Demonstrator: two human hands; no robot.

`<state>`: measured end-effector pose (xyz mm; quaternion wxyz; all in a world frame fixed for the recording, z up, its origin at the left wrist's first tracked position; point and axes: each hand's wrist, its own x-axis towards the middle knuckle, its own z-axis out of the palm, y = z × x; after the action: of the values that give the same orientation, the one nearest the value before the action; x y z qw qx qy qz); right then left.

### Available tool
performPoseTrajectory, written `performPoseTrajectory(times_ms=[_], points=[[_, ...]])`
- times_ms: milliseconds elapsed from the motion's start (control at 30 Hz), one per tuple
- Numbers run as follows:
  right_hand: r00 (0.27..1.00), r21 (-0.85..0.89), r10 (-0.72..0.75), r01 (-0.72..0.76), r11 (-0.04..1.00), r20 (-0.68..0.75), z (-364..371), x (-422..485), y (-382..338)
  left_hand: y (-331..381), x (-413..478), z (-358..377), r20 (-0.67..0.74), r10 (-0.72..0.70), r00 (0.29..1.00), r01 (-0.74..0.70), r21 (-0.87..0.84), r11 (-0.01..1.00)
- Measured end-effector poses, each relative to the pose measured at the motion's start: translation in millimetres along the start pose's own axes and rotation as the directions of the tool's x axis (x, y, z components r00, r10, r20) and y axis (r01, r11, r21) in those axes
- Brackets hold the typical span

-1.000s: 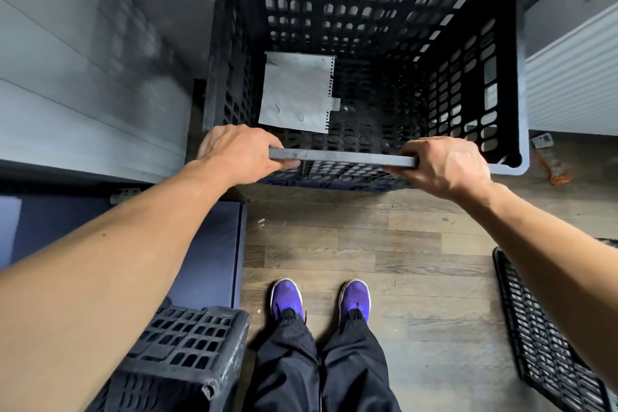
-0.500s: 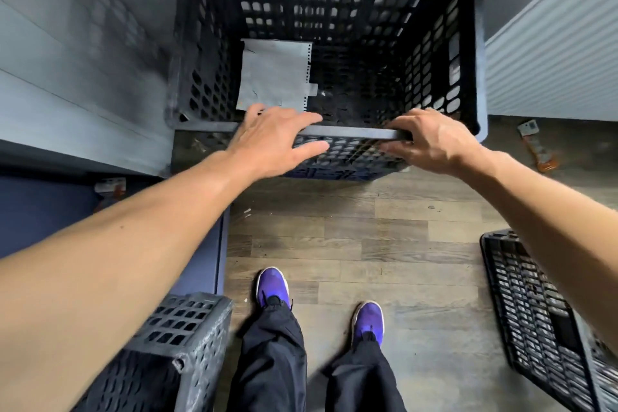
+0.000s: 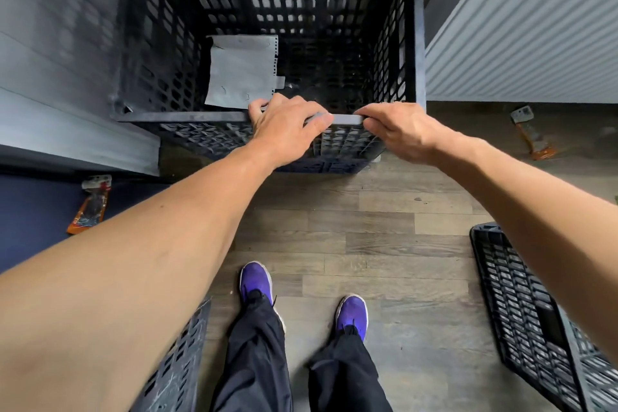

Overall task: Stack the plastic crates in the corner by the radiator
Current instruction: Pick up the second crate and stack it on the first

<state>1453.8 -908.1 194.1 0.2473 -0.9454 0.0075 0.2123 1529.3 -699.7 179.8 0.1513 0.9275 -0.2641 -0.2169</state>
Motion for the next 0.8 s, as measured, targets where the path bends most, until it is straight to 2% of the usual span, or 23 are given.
performPoseTrajectory(times_ms=[167,367,500,633,800], points=[[0.999,-0.016,-0.033,0.033,0.999,0.018,-1.6,0.7,3.7,3.6,1.8,-5.6,0.037,-0.036,0.999,0.037,-0.020,0.999],[0.991,-0.026,-0.048,0.051,0.998,0.123,-10.2,-0.6,5.4,3.4,2.6,-9.6,0.098,-0.020,0.995,0.019,0.009,1.000],[0.996,-0.069,-0.074,0.077,0.995,0.057,-4.4,-5.1,7.7,5.9,7.9,2.6,-0.031,-0.068,0.997,0.070,0.045,0.997],[0.978,-0.267,-0.184,0.152,0.952,-0.100,11.3,-7.2,9.2,7.7,8.9,14.4,-0.143,-0.090,0.986,0.100,0.067,0.993],[0.977,-0.266,-0.150,0.106,0.958,-0.151,9.6,-9.1,10.6,2.2,4.7,17.9,-0.197,-0.050,0.979,0.050,-0.006,0.999]])
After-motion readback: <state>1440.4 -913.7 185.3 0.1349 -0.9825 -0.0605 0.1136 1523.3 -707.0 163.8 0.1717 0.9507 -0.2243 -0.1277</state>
